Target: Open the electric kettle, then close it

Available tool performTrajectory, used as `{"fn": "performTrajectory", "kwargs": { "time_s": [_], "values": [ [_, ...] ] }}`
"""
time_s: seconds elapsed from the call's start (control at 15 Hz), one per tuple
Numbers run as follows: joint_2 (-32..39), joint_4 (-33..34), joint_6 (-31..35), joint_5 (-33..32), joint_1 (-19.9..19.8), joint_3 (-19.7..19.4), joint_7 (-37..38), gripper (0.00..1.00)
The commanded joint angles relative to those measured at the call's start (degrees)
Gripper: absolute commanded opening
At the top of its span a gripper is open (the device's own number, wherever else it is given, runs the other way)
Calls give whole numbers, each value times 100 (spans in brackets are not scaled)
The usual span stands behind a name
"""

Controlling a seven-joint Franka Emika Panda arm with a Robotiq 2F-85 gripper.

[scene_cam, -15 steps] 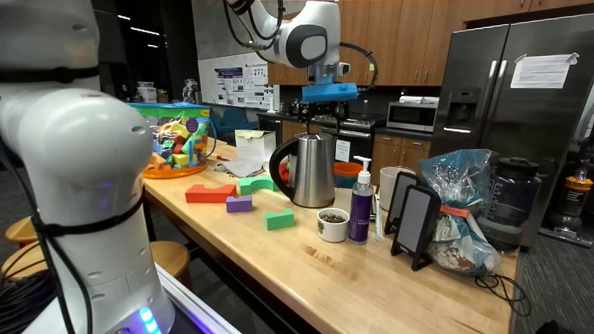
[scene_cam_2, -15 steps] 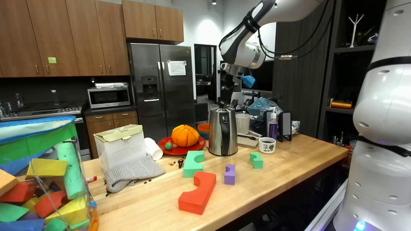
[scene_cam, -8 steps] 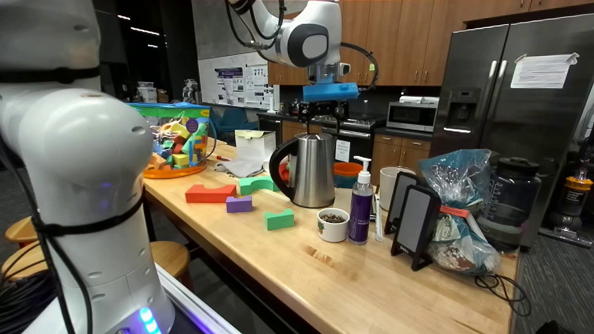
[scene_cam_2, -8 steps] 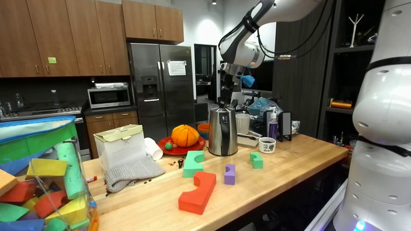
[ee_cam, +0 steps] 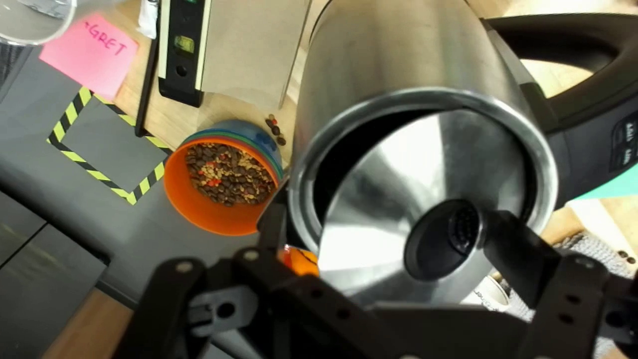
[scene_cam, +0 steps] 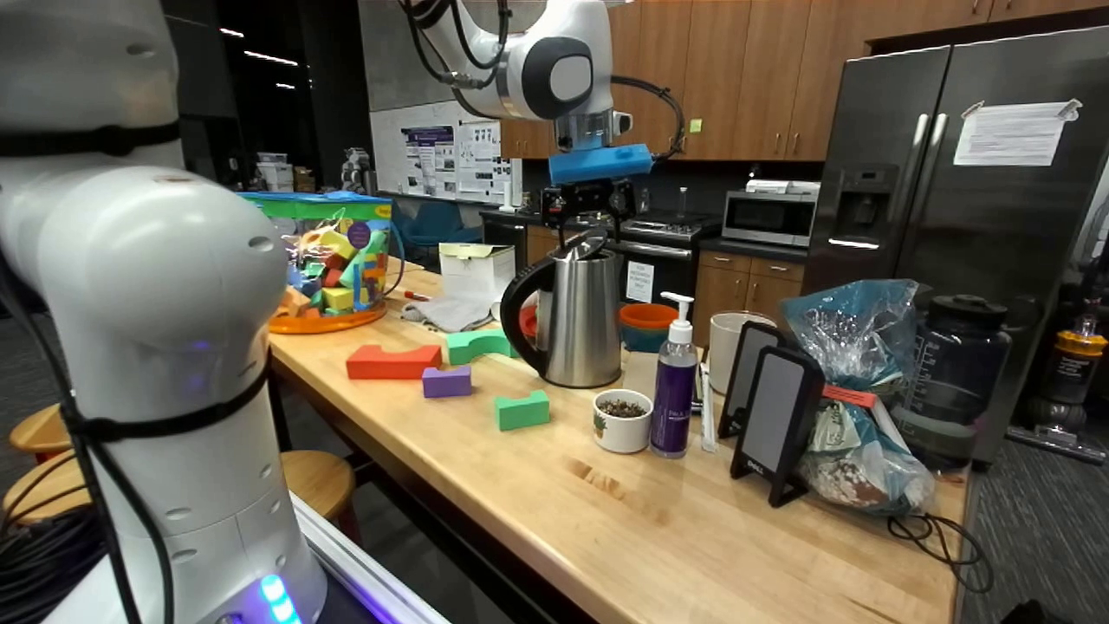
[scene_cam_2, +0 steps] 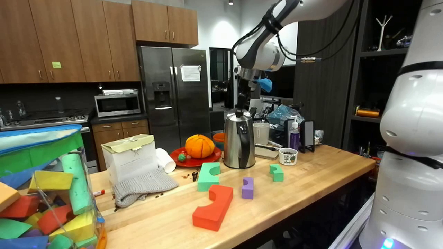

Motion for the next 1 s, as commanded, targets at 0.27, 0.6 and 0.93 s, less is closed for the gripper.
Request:
{"fn": "performTrajectory", "kwargs": {
  "time_s": [0.27, 0.6, 0.93],
  "values": [
    [-560, -523, -13, -694, 86, 174, 600, 100],
    [-710, -665, 106, -1088, 104, 214, 943, 100],
    [-829, -786, 661, -1884, 62, 325, 1695, 100]
  ]
}}
